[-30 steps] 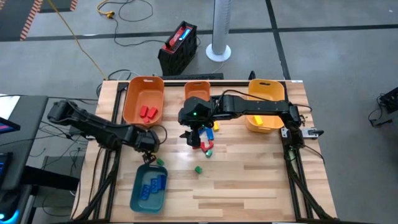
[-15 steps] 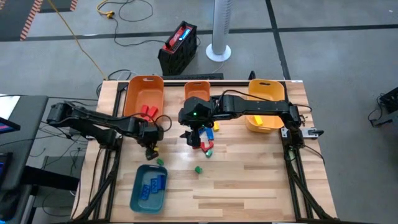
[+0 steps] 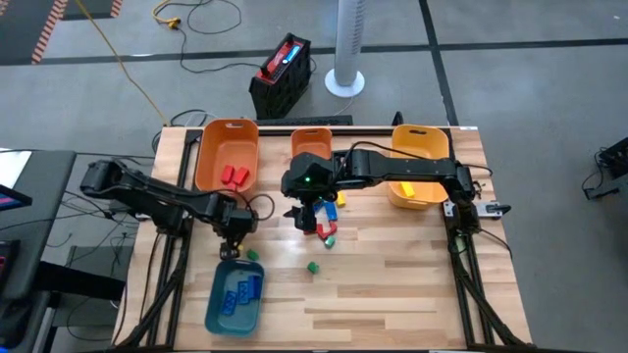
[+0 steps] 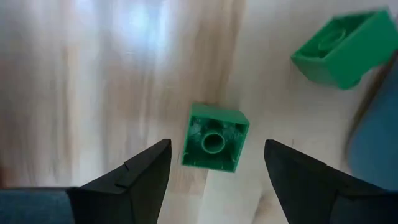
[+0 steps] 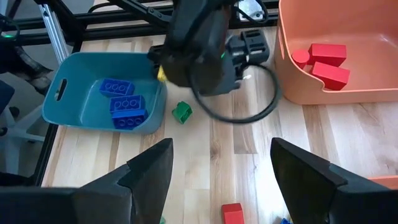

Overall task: Sort blocks
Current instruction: Put the green game piece into the right orange bin

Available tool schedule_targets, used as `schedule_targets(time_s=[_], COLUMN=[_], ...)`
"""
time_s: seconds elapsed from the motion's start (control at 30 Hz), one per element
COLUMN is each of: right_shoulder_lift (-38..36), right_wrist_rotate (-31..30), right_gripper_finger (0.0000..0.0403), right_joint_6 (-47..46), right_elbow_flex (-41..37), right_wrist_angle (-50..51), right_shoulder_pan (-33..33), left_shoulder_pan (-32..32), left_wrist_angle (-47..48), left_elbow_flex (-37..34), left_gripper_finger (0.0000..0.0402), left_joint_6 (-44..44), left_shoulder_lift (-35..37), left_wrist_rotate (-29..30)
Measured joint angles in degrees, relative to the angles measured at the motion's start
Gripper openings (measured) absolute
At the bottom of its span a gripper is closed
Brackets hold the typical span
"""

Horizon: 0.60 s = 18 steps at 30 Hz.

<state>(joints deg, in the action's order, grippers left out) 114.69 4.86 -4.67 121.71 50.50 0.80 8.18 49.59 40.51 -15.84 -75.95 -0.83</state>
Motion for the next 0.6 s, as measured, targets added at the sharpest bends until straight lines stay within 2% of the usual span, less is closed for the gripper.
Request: schedule_targets(time_s=[0.23, 0.3, 0.47, 0.6], right_shoulder_lift=[0.0, 0.0, 0.0, 0.0], right_wrist_rotate=[0.0, 0.0, 0.0, 0.0], right_gripper_finger=[0.0282, 0.0282, 0.0282, 0.0282], right_joint_6=[0.2, 0.2, 0.2, 0.3], right_elbow_flex=[0.0, 0.0, 0.0, 0.0], right_wrist_angle=[0.0, 0.0, 0.1, 0.5], right_shoulder_pan=[0.0, 0.0, -0.3, -0.6], left_shoulder_pan=[1.9, 2.2, 2.3, 2.2], left_wrist_angle=[-0.8, -1.0, -2.3, -2.3], left_elbow_flex=[0.0, 0.0, 0.0, 0.0], left_gripper_finger=[0.0239, 0.0214, 0.0120, 0.0116], left_joint_6=[0.4, 0.3, -1.4, -2.9], left_shoulder_lift=[-4.8, -4.8, -2.6, 1.2], left_wrist_rotate=[2.1, 2.5, 2.6, 2.2])
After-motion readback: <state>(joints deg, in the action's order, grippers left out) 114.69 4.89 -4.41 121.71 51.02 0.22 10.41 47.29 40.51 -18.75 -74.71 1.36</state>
